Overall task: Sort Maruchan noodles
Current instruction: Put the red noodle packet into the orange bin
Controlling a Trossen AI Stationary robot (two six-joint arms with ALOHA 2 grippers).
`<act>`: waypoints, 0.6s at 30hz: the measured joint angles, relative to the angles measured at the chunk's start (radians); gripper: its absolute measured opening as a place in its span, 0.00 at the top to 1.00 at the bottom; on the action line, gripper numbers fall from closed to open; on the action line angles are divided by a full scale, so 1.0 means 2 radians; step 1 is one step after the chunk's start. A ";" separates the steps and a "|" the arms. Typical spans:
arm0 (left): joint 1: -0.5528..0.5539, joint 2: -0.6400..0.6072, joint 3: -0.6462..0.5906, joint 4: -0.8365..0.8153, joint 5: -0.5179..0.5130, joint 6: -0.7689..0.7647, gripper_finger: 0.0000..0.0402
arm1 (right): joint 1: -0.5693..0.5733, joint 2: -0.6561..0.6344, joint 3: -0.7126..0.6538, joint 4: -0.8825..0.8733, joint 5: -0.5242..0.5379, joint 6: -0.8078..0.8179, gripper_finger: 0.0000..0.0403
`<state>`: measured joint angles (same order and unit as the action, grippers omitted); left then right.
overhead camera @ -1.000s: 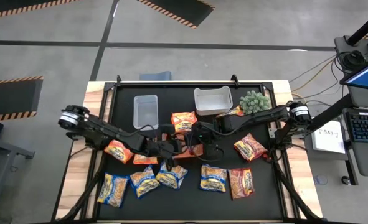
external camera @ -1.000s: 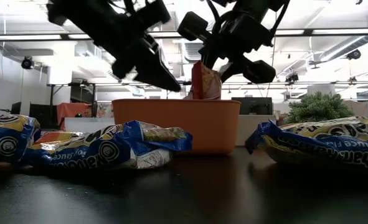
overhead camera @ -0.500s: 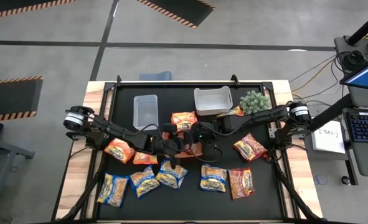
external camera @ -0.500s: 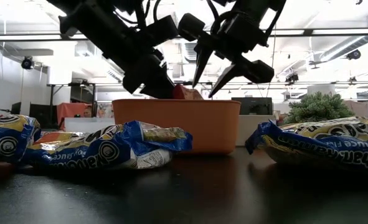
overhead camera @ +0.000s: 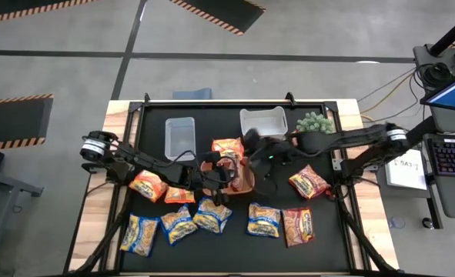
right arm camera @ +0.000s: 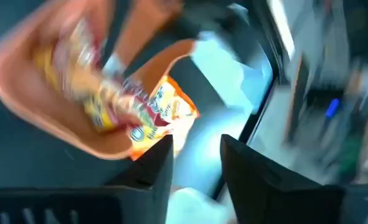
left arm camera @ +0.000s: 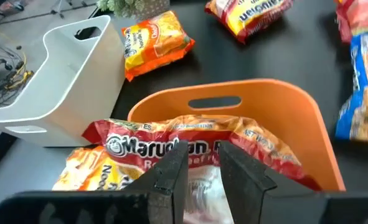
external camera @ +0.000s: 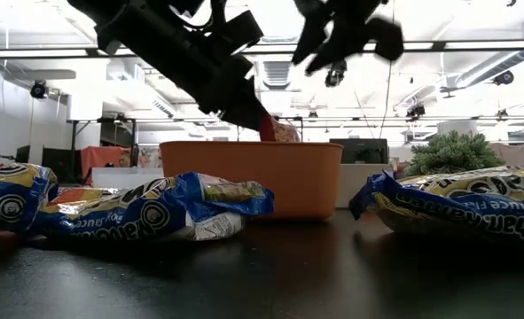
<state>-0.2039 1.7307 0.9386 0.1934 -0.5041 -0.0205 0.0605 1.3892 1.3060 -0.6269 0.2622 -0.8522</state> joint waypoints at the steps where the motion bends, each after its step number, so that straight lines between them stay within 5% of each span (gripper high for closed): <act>1: 0.000 0.004 0.000 0.004 0.000 -0.003 0.81 | -0.001 -0.012 0.000 -0.010 -0.003 0.051 0.74; 10: 0.000 0.033 0.000 0.058 0.000 -0.014 0.81 | 0.003 -0.090 -0.050 -0.014 -0.070 0.312 0.94; 18: 0.000 0.035 0.013 0.073 0.000 -0.001 0.81 | -0.001 -0.085 -0.190 0.244 -0.066 0.375 0.98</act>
<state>-0.2043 1.8001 0.9637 0.3394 -0.5041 -0.0218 0.0578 1.2200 0.9261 -0.1389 0.1306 -0.1030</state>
